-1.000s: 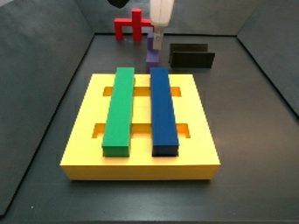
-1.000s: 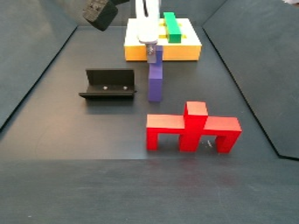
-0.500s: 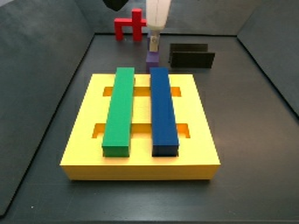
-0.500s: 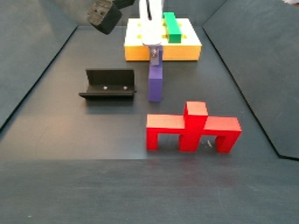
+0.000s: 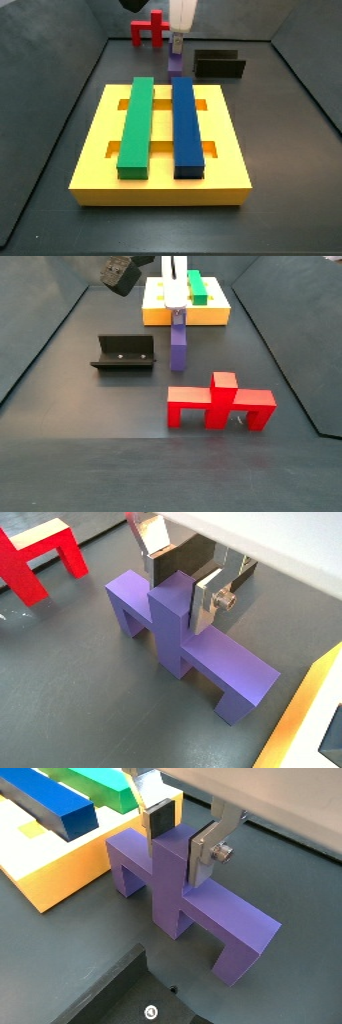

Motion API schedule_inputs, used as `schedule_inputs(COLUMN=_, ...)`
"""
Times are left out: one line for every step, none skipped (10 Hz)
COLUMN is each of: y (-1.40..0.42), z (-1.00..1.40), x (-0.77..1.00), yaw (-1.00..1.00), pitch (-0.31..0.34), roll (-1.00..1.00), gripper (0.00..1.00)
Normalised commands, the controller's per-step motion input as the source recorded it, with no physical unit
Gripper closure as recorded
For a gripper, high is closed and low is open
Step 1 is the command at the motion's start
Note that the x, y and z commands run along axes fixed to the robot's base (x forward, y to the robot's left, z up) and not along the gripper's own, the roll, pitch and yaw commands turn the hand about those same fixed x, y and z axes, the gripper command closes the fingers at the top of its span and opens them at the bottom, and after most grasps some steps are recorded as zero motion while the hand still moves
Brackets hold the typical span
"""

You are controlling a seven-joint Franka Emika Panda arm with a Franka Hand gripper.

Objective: Pick up the purple object. Move up. Move to above the board. Insert the purple object.
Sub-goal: Pick up the purple object.

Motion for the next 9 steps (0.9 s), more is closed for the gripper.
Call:
schedule_inputs(y=0.0, z=0.0, x=0.0, yaw=0.0, pitch=0.0, roll=0.0, gripper=1.0)
schedule_inputs(y=0.0, z=0.0, x=0.0, yaw=0.0, pitch=0.0, roll=0.0, gripper=1.0)
schedule_inputs(y=0.0, z=0.0, x=0.0, yaw=0.0, pitch=0.0, roll=0.0, gripper=1.0)
schedule_inputs(y=0.0, z=0.0, x=0.0, yaw=0.0, pitch=0.0, roll=0.0, gripper=1.0)
schedule_inputs(y=0.0, z=0.0, x=0.0, yaw=0.0, pitch=0.0, roll=0.0, gripper=1.0)
schedule_inputs(y=0.0, z=0.0, x=0.0, yaw=0.0, pitch=0.0, roll=0.0, gripper=1.0)
schedule_inputs(y=0.0, z=0.0, x=0.0, yaw=0.0, pitch=0.0, roll=0.0, gripper=1.0)
schedule_inputs(y=0.0, z=0.0, x=0.0, yaw=0.0, pitch=0.0, roll=0.0, gripper=1.0)
schedule_inputs(y=0.0, z=0.0, x=0.0, yaw=0.0, pitch=0.0, roll=0.0, gripper=1.0)
